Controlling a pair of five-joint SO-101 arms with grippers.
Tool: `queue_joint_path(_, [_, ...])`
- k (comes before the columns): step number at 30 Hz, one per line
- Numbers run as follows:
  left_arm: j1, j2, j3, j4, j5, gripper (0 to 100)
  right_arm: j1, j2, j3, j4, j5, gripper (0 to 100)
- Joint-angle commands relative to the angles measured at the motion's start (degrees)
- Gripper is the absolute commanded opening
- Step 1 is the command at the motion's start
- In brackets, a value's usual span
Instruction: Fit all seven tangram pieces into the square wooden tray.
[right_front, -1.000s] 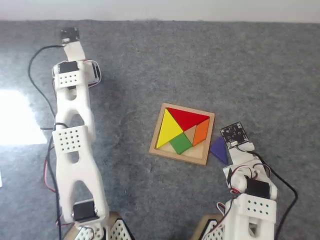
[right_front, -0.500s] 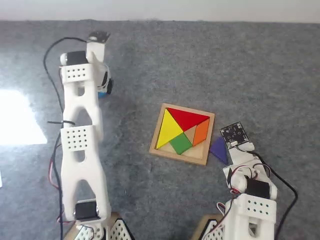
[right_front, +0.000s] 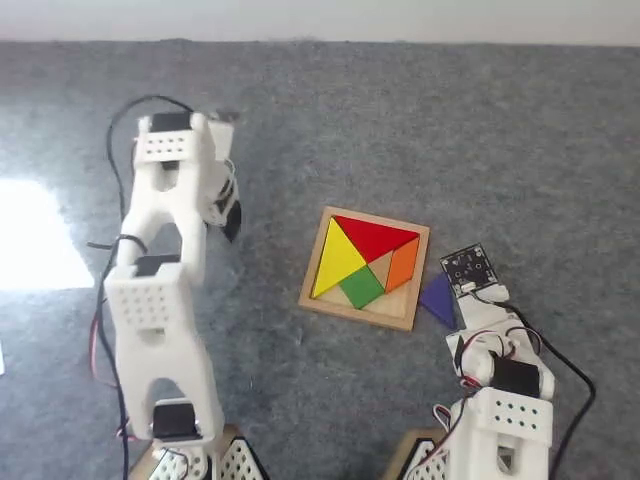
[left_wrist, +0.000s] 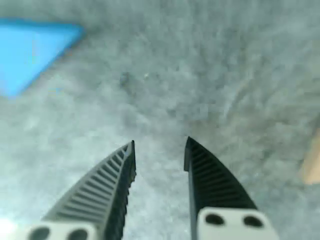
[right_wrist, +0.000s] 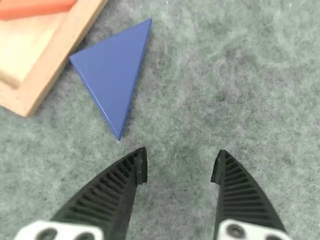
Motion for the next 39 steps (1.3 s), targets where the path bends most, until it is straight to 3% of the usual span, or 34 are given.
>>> queue_joint_path(1, [-0.9,-12.0,-3.6,-4.4,4.2,16,-0.3,0.2,-0.4,-0.4,0.3,21.6])
queue_joint_path(8, [-0.9,-5.7,-4.3,-22.6,6.5,16,-0.3,0.2,-0.4,-0.4,0.3,21.6])
queue_joint_path(14, [-4.0,6.1,-8.0,-28.6,6.3,16,-0.2,0.2,-0.4,-0.4,0.4,21.6])
queue_joint_path(21, [-11.2,17.7,-27.3,-19.3,6.3,16,-0.3,0.2,-0.4,-0.4,0.4,21.6])
queue_joint_path(25, [-11.3,24.1,-38.2,-8.1,6.0,16,-0.3,0.2,-0.4,-0.4,0.4,21.6])
queue_joint_path(29, [-8.8,29.8,-46.2,2.5,-0.7,16,-0.3,0.2,-0.4,-0.4,0.4,21.6])
queue_joint_path(35, [-8.8,27.9,-40.1,2.3,-1.4,16,-0.3,0.2,-0.4,-0.4,0.4,21.6])
queue_joint_path(39, [-8.8,21.4,-29.7,2.3,-1.4,16,-0.3,0.2,-0.4,-0.5,0.4,21.6])
